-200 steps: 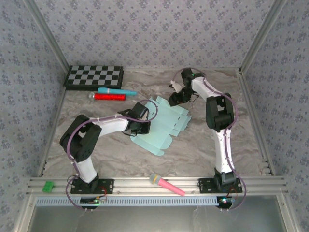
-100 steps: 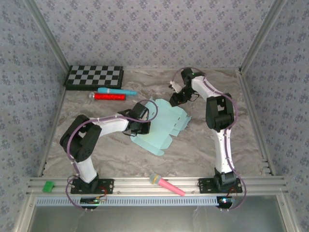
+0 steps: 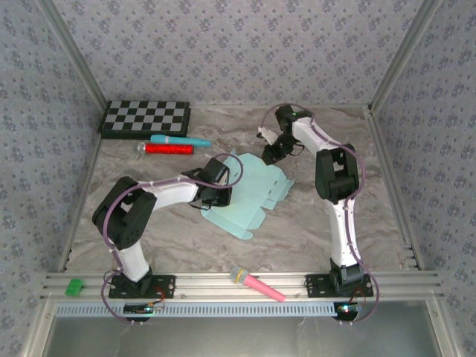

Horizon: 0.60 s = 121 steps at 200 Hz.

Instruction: Fold the paper box

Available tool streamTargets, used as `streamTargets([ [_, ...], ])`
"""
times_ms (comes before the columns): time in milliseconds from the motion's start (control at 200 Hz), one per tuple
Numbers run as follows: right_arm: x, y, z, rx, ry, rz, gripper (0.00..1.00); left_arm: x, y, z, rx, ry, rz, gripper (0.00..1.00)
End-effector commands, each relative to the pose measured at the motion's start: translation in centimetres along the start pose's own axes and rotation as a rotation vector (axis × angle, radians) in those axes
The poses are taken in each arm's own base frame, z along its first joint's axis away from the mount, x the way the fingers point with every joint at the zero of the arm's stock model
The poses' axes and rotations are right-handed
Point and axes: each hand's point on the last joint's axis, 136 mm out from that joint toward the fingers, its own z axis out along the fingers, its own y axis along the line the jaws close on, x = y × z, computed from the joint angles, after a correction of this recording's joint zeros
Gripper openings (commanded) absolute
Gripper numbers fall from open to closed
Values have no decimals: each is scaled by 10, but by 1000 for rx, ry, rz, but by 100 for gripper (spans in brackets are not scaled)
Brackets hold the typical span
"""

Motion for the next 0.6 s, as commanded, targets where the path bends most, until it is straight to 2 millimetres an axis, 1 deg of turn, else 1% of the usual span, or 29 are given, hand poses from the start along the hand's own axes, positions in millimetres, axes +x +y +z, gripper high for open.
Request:
streamTargets([
  [0, -11, 8, -25, 62, -39, -79, 8, 9, 10, 2, -53, 26, -3, 0],
  [140, -20, 4, -39, 154, -85, -150, 0, 3, 6, -6, -43, 1, -1, 0],
  [215, -25, 2, -49, 204, -114, -197, 0, -2, 5, -15, -43, -26, 1, 0],
  [345, -32, 4, -64, 289, -152, -293, 0, -10, 8, -29, -64, -83, 3, 9],
  [400, -33, 5, -68, 322, -159, -333, 0, -10, 12, -33, -84, -101, 0, 16],
  [435, -35, 6, -71, 340, -168, -358, 0, -10, 15, -35, -96, -112, -4, 18],
  [495, -39, 9, -76, 367, -181, -402, 0, -9, 20, -36, -109, -121, -12, 25],
  [600, -43, 14, -81, 404, -201, -466, 0, -6, 25, -31, -100, -114, -37, 26],
])
